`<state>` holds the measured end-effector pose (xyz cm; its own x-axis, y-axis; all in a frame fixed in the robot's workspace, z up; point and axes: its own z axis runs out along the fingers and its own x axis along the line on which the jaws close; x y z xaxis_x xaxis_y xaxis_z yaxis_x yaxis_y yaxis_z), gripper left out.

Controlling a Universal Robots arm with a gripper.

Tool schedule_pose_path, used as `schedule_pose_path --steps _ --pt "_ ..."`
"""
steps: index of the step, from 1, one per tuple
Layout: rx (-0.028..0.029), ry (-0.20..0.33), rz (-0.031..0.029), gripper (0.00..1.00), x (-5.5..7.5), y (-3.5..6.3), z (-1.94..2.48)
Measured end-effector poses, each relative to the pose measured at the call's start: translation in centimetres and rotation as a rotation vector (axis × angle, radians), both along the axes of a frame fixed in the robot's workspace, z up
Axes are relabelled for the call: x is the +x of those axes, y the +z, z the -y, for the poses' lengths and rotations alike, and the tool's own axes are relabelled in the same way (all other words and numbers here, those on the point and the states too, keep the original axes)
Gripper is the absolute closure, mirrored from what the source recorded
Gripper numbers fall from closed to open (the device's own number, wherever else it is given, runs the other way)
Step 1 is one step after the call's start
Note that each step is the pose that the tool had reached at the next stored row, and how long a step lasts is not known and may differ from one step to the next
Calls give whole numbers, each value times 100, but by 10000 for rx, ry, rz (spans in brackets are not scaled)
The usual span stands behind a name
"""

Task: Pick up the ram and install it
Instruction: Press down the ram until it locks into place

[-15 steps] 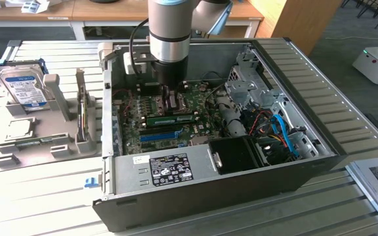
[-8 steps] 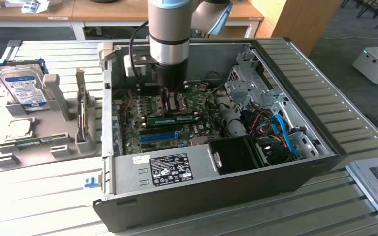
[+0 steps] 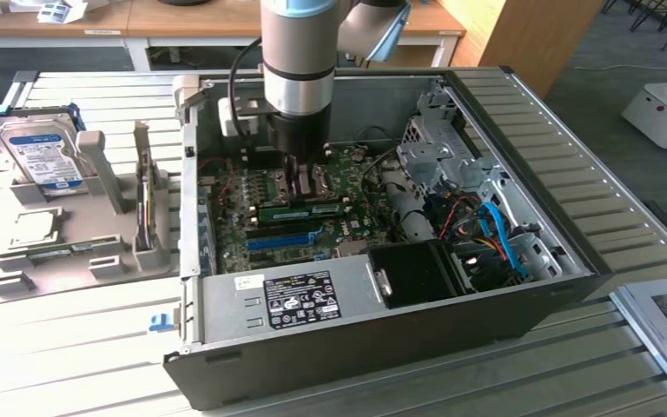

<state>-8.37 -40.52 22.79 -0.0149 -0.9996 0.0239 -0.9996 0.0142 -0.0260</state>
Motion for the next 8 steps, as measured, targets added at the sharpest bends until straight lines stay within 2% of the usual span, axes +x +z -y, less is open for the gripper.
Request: schedule_pose_path --steps 8 --pt "-4 -1 6 90 -1 -13 1"
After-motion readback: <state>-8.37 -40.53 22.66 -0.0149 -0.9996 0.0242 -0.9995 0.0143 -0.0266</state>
